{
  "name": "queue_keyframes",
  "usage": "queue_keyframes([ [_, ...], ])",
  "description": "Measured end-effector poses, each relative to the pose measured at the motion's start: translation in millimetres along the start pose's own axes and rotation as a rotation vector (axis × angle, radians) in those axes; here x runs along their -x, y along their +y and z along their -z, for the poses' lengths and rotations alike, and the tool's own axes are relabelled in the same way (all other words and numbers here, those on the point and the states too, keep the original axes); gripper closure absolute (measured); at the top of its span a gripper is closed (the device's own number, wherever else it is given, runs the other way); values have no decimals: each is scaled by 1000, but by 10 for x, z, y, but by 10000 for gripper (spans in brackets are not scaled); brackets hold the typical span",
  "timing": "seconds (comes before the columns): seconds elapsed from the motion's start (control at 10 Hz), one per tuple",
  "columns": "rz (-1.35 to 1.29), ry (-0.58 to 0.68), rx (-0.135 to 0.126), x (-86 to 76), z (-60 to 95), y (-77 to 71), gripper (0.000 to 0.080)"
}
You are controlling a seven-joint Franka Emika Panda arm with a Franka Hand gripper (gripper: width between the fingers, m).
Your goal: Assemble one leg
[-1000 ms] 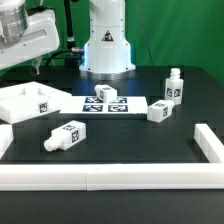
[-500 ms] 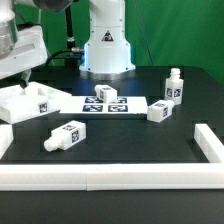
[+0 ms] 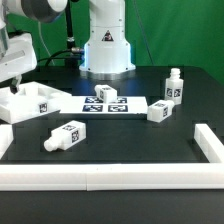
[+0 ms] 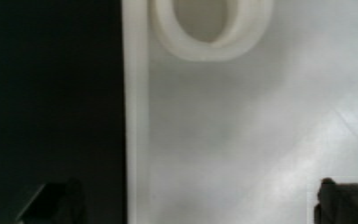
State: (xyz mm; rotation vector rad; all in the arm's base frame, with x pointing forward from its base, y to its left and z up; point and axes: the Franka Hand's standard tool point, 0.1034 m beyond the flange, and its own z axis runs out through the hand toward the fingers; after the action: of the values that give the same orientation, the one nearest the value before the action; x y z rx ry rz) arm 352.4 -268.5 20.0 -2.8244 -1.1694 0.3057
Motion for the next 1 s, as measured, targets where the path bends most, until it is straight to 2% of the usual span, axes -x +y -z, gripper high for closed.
queue_keyframes([
  [0.2, 7, -8, -10, -20, -83, -4, 150],
  [0.4, 10, -10, -11, -33, -96, -4, 150],
  [0.6, 10, -10, -12, -33, -97, -5, 394],
  [0.7, 10, -10, -12, -33, -97, -5, 394],
  [0.8, 10, -10, -12, -33, -97, -5, 607],
  [0.9, 10, -10, -12, -33, -97, -6, 728],
  [1.0, 10, -10, -12, -33, -98, -5, 743],
])
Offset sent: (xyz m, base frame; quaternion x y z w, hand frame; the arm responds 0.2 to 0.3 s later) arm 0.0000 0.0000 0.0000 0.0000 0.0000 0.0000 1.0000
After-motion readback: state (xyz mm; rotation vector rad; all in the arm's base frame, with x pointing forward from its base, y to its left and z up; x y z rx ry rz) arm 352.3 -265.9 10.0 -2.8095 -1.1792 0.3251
